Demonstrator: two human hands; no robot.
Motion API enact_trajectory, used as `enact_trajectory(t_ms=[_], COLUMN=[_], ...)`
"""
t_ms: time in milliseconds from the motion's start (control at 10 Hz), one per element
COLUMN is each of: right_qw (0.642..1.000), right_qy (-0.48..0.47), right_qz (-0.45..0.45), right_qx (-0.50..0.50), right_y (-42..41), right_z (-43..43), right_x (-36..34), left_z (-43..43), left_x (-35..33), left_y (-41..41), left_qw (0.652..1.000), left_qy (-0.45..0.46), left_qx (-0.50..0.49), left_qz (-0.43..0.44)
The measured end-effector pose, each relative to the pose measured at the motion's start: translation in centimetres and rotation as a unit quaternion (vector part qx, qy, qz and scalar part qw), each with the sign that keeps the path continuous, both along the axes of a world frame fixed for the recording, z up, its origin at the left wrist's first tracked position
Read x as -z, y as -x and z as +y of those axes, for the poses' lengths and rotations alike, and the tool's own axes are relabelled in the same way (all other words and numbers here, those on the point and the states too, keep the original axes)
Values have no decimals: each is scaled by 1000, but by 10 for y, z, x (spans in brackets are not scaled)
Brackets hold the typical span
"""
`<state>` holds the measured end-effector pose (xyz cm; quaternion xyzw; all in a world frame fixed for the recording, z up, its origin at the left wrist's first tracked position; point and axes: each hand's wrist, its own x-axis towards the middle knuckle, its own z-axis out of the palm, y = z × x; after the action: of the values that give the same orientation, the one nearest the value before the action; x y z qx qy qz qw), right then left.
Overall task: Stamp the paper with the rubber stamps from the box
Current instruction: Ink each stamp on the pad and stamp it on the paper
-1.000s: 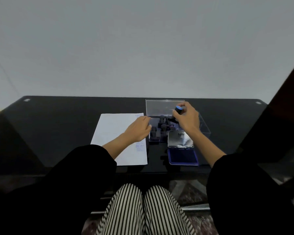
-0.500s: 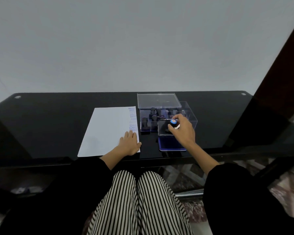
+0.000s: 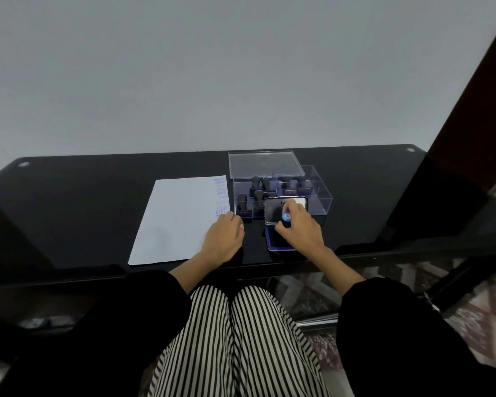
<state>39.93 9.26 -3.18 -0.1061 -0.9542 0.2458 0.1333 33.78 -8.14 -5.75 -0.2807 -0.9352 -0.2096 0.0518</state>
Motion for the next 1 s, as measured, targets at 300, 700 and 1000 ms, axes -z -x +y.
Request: enact_trajectory(t_ms=[300,700,1000], right_qw=[992,973,978], right_qy=[-123,-230,-196], right_qz=[-9,4,56], right_qx=[14,14,45], right_y=[13,26,12], right_z=[-12,-12,-19], right_x=[2,11,20], left_z=[18,22,23], left_x=[11,30,34], left_y=[-4,3,3], left_qw=[994,993,994], left_qy=[21,62,47], left_qx=[111,101,95], left_qz=[-5,-21,-10])
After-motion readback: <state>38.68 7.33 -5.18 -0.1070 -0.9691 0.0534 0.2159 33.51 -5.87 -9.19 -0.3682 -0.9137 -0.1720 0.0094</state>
